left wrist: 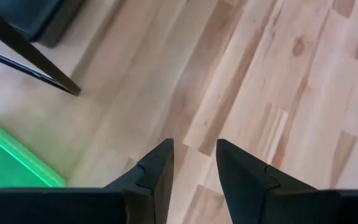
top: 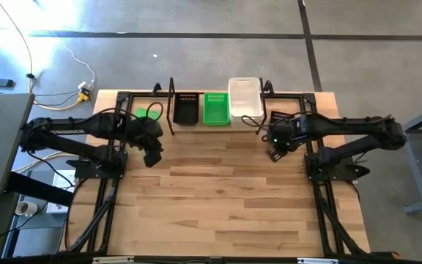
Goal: Stack baskets on shelf by color
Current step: Stack the black bin on the stacked black bins on the shelf
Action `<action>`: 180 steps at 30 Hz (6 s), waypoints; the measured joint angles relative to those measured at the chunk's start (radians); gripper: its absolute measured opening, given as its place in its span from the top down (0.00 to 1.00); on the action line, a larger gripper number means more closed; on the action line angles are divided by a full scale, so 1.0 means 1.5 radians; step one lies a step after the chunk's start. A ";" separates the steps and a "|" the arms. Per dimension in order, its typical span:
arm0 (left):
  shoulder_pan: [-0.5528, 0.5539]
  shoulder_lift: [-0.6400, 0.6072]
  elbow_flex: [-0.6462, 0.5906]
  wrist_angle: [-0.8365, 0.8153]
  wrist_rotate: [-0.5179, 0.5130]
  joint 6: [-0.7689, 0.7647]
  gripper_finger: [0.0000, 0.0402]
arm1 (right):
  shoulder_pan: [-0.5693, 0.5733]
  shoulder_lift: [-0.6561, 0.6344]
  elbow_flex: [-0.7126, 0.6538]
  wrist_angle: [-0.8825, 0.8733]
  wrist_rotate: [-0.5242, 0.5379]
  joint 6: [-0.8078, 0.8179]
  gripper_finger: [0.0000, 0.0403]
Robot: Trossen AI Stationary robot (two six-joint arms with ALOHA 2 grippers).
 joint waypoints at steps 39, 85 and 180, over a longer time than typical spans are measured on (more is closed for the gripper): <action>-0.060 0.000 0.000 0.002 -0.005 -0.018 0.72 | -0.589 0.078 -0.077 0.131 -0.053 -0.104 0.69; -0.059 0.000 0.001 0.009 -0.028 -0.017 0.69 | -0.188 -0.132 -0.119 -0.007 -0.017 0.303 1.00; -0.209 0.264 0.037 0.437 -0.212 0.344 0.54 | 0.037 0.408 0.301 0.425 0.123 0.259 1.00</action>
